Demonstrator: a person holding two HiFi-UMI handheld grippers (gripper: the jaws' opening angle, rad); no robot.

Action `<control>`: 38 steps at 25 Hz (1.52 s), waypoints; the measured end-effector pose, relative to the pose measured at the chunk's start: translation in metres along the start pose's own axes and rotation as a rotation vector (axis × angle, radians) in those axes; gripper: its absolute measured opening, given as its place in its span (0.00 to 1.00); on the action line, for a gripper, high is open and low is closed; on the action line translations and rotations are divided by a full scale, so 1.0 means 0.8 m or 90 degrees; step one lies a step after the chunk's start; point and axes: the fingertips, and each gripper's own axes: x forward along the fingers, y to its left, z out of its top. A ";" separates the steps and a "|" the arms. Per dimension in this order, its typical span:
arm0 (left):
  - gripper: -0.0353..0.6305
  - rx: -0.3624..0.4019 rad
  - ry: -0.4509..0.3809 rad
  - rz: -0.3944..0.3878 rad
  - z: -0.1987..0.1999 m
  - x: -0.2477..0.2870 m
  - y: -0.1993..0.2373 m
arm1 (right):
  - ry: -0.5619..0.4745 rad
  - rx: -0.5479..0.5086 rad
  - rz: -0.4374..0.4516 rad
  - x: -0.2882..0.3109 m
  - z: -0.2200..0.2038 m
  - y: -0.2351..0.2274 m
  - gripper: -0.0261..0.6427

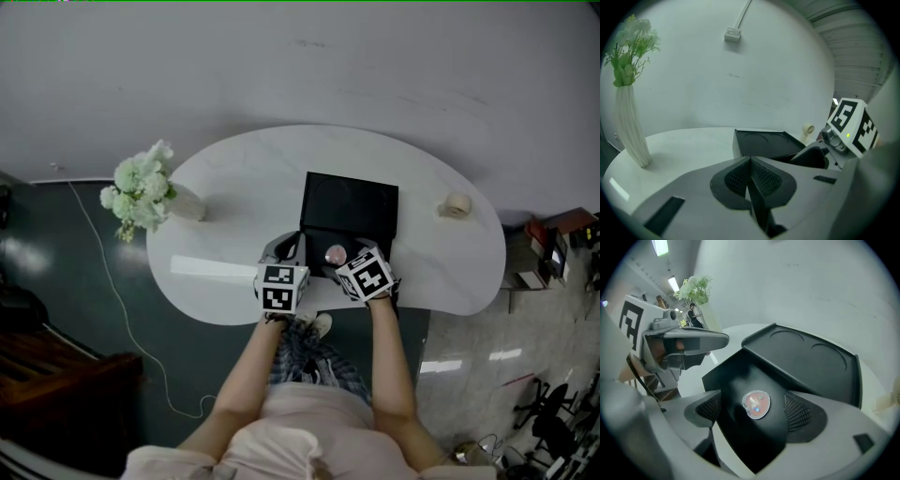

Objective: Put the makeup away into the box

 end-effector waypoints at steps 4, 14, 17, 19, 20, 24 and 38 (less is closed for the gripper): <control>0.09 0.002 0.001 0.003 0.000 0.001 0.005 | -0.016 0.013 0.005 -0.007 0.002 0.000 0.67; 0.09 0.020 -0.029 0.004 0.027 -0.009 0.006 | -0.215 0.079 -0.008 -0.088 0.044 -0.021 0.61; 0.09 0.030 -0.045 0.008 0.045 -0.021 0.009 | -0.309 0.085 -0.045 -0.140 0.057 -0.043 0.52; 0.09 0.043 -0.065 0.006 0.063 -0.030 0.007 | -0.366 0.097 -0.079 -0.178 0.062 -0.061 0.46; 0.09 0.049 -0.078 0.004 0.074 -0.034 0.005 | -0.394 0.101 -0.100 -0.199 0.063 -0.070 0.43; 0.09 0.073 -0.128 0.003 0.117 -0.053 -0.002 | -0.486 0.105 -0.197 -0.272 0.064 -0.102 0.31; 0.09 0.118 -0.238 -0.003 0.200 -0.097 -0.025 | -0.682 0.171 -0.356 -0.406 0.027 -0.154 0.06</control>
